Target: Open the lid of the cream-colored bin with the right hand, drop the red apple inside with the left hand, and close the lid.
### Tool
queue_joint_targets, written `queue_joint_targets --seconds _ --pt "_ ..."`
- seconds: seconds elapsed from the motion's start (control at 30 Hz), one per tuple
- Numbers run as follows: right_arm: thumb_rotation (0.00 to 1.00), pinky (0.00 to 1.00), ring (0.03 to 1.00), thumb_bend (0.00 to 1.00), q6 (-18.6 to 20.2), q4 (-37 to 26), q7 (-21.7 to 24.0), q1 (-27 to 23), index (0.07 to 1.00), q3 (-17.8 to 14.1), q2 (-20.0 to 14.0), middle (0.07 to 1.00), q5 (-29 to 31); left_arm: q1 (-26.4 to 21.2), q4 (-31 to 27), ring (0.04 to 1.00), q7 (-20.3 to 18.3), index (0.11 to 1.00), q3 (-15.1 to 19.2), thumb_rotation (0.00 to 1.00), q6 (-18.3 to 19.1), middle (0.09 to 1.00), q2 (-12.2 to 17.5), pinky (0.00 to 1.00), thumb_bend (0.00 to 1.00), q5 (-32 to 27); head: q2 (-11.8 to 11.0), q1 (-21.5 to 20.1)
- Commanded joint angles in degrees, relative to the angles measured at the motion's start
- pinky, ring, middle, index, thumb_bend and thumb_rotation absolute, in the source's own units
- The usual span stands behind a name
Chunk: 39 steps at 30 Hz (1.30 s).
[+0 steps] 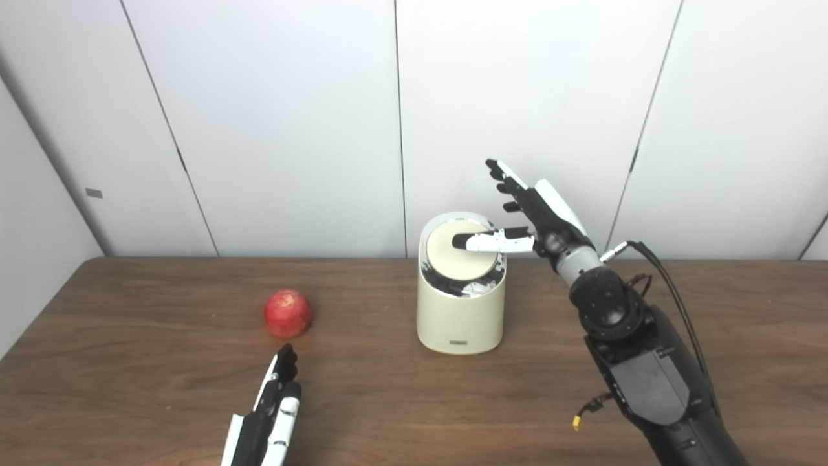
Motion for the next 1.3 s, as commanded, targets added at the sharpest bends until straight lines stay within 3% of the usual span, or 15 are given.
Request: queue_joint_targets --seconds 0.0,0.17,0.77,0.93,1.27 --pt "0.32 0.81 0.91 0.9 -2.12 -0.49 -0.69 -3.2 0.957 0.16 -0.56 0.945 -1.17 0.62 1.84 1.0 0.03 1.0 -0.74 0.79 -0.78 0.988 -1.04 1.0 0.38 -0.24 0.06 0.07" --pt "0.25 0.82 0.915 0.91 -2.35 0.46 -0.55 -3.33 0.959 0.42 -0.53 0.946 -2.18 0.77 1.18 1.0 0.19 1.0 -0.84 0.77 -0.06 0.986 -1.27 1.0 0.38 -0.02 0.16 0.15" --pt "0.21 0.84 0.925 0.94 -4.01 1.99 0.05 -2.5 0.949 2.3 -1.6 0.934 -4.69 0.59 1.0 1.0 0.34 1.0 -0.87 0.74 0.04 0.98 -1.59 1.0 0.37 -0.68 1.13 0.28" --pt "0.2 0.82 0.907 0.95 -5.18 2.89 0.2 -2.52 0.942 4.0 -2.61 0.923 -6.81 0.59 0.57 1.0 0.49 1.0 -0.96 0.73 0.26 0.975 -1.69 1.0 0.37 -0.42 1.73 0.22" --pt "0.21 0.94 0.966 0.94 -10.0 4.1 -1.33 -2.31 0.952 9.17 -5.78 0.954 -14.72 0.68 0.26 1.0 0.57 1.0 -1.35 0.76 0.64 0.983 -1.71 1.0 0.35 0.29 1.93 0.51"
